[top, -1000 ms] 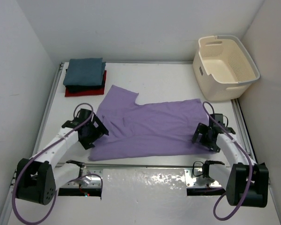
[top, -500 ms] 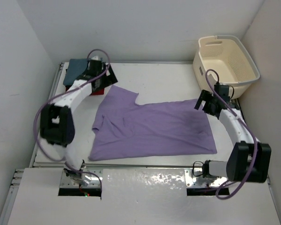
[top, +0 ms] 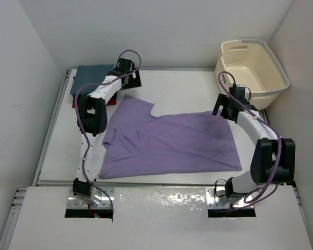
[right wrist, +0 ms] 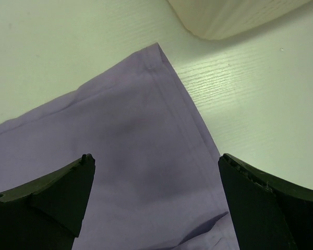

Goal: Fold and stack the t-shirts
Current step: Grap the side of the flattened tshirt furthest away from the robot with both arms

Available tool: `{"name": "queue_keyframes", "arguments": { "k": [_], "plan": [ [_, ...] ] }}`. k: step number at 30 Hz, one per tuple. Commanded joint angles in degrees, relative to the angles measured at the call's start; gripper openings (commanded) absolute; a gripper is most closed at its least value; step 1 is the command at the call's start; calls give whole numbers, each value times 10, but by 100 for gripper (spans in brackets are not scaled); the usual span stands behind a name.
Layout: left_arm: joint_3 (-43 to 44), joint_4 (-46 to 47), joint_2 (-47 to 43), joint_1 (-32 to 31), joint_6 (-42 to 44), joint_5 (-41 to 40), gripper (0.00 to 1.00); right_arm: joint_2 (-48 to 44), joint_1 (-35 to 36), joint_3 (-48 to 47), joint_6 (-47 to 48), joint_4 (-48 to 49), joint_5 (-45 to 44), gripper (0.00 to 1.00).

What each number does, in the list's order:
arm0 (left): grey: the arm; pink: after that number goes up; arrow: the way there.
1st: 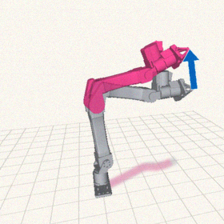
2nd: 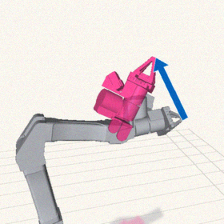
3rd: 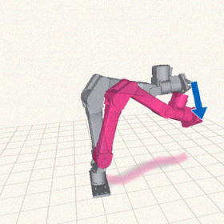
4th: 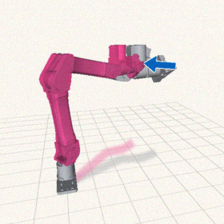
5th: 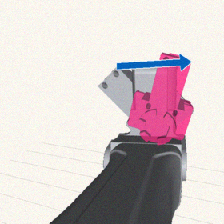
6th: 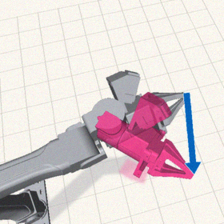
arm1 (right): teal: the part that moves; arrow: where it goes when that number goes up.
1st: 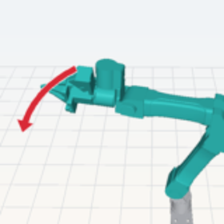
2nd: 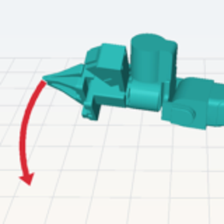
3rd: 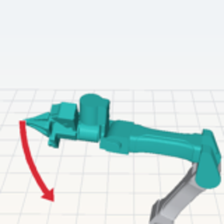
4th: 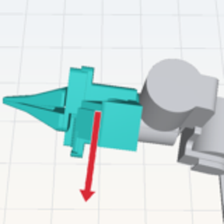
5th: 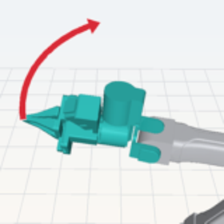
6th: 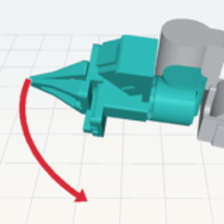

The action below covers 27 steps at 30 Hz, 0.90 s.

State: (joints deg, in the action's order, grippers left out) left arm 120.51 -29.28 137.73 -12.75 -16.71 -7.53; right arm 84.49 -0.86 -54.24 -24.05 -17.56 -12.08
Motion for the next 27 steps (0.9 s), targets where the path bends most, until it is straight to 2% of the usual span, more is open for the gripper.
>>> {"name": "queue_keyframes", "arguments": {
  "k": [1, 4, 8, 11, 15, 18, 21, 24, 25, 26, 27],
  "plan": [
    [32, -23, 6, -13, 27, -40, 95, 9, 4, -23, 7, 17, -22, 99],
    [18, -32, 10, -13, 28, -72, 91, 15, 4, -20, 5, 18, -31, 99],
    [-14, -31, 9, -14, 30, -65, 83, 23, 4, -18, 2, 18, -37, 99],
    [-39, -27, 9, -19, 30, -71, 71, 28, 4, -16, -3, 22, -37, 99],
    [-62, -23, 10, -20, 18, -101, 69, 29, 4, -11, -4, 23, -31, 99],
    [-66, -25, 17, -20, 12, -102, 61, 27, 4, -9, -4, 23, -30, 99],
    [-78, -22, 14, -20, 10, -95, 43, 25, 4, -4, -6, 24, -37, 99],
    [-108, 2, -2, -20, 5, -77, 19, 30, 4, -3, -11, 34, -43, 99],
    [-122, 6, -5, -20, 5, -72, 6, 32, 4, -5, -13, 38, -43, 99],
    [-127, 11, -10, -21, 5, -70, 0, 41, 4, -9, -20, 38, -44, 99],
    [-130, 14, -17, -20, 7, -70, 0, 45, 4, -13, -22, 39, -51, 99]
  ]
}}
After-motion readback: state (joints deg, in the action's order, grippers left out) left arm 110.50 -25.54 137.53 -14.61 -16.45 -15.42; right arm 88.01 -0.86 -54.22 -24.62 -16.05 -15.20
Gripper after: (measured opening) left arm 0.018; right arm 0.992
